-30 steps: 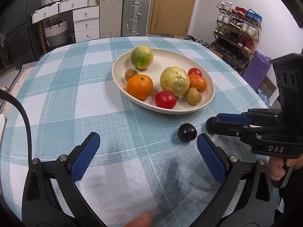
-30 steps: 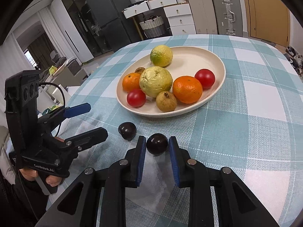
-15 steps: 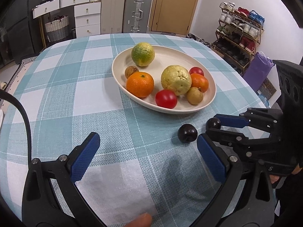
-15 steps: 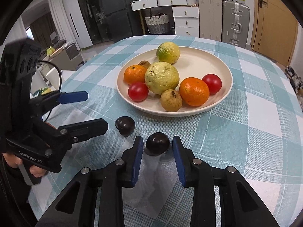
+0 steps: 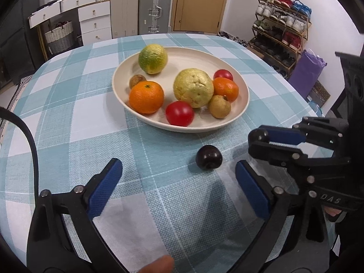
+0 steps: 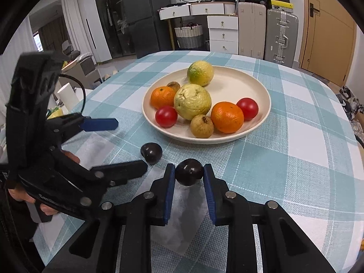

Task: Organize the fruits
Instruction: 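Close the left tool on the other dark plum while the right tool holds its plum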

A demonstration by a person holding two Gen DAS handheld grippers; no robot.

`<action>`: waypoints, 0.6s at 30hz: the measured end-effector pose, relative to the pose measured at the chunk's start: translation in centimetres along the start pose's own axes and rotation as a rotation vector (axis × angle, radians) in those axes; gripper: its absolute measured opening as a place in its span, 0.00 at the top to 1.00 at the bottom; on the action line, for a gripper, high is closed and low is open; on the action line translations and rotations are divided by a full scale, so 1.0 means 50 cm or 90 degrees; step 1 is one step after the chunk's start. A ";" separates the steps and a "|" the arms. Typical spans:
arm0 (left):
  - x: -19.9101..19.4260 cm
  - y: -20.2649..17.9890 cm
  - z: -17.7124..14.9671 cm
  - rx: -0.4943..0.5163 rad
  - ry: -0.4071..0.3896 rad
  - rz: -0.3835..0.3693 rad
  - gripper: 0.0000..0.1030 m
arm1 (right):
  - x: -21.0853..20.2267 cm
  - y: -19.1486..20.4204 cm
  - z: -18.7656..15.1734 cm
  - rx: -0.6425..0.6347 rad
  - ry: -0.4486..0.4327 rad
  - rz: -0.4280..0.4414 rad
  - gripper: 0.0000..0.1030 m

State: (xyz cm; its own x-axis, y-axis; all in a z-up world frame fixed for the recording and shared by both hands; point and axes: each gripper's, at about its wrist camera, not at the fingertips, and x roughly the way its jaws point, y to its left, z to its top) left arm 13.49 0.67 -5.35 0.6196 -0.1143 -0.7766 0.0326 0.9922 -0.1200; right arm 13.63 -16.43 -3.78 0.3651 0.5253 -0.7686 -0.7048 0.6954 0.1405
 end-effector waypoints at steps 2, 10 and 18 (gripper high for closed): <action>0.010 -0.010 0.001 0.012 0.013 -0.006 0.25 | -0.007 -0.004 0.002 0.007 -0.006 0.000 0.75; 0.014 -0.029 0.003 0.035 0.014 -0.059 0.65 | -0.013 -0.015 0.004 0.019 -0.009 -0.007 0.75; 0.006 -0.033 0.000 0.040 0.007 -0.078 0.78 | -0.017 -0.015 0.002 0.023 -0.011 -0.010 0.75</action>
State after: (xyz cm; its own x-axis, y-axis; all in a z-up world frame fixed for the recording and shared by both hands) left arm 13.65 -1.02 -5.38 0.5994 -0.2351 -0.7651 0.1574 0.9718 -0.1753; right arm 13.89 -17.35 -3.20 0.3865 0.5218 -0.7605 -0.6763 0.7210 0.1509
